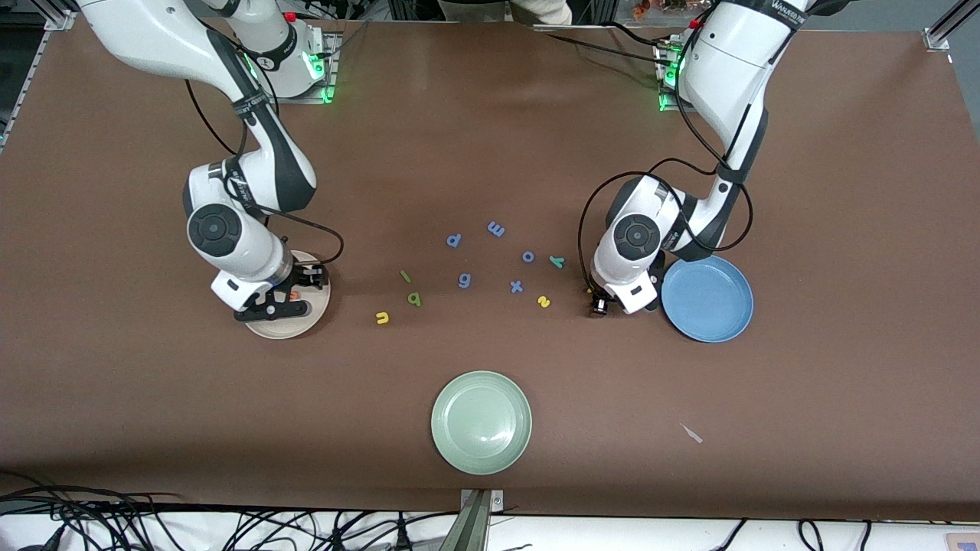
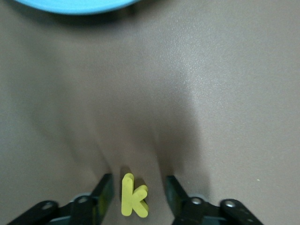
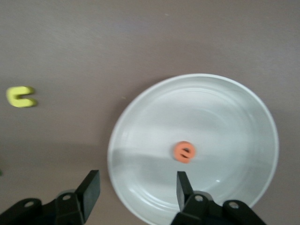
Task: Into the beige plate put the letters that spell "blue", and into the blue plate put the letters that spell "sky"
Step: 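Carry the k toward the blue plate while the right gripper drops e on beige plate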
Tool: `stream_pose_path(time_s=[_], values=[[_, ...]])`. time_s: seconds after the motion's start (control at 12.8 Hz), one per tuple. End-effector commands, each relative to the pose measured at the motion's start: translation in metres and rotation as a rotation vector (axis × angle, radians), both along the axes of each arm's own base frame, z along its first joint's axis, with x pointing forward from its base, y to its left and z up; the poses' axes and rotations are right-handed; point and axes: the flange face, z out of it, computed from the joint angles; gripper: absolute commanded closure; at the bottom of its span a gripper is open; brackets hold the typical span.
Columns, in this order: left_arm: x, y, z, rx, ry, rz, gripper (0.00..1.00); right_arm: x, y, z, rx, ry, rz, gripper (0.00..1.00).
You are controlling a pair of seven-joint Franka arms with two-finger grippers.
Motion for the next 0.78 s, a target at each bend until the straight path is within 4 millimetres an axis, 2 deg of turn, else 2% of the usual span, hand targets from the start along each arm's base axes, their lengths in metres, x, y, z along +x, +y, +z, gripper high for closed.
stream_pose_path(time_s=[0.0,0.16,0.23,0.39,0.55,0.7], values=[[-0.005,0.001,-0.003,-0.005,0.012,0.021,0.87,0.009,0.055,0.005,0.04,-0.029,-0.067,0.25],[-0.004,0.001,0.001,-0.007,0.009,0.023,0.89,0.007,0.103,-0.007,0.05,-0.033,-0.111,0.25],[-0.003,0.0,0.007,-0.008,0.006,0.021,0.92,0.005,0.117,-0.011,0.049,-0.035,-0.113,0.25],[0.006,0.004,0.04,-0.017,-0.015,0.023,0.92,0.005,0.122,-0.032,0.053,-0.032,-0.101,0.21],[0.022,0.025,0.073,-0.005,-0.009,0.044,0.92,0.008,0.125,-0.049,0.052,-0.082,-0.047,0.21],[0.028,0.044,0.086,0.014,0.032,-0.044,0.92,0.012,0.125,-0.059,0.02,-0.122,0.058,0.21]])
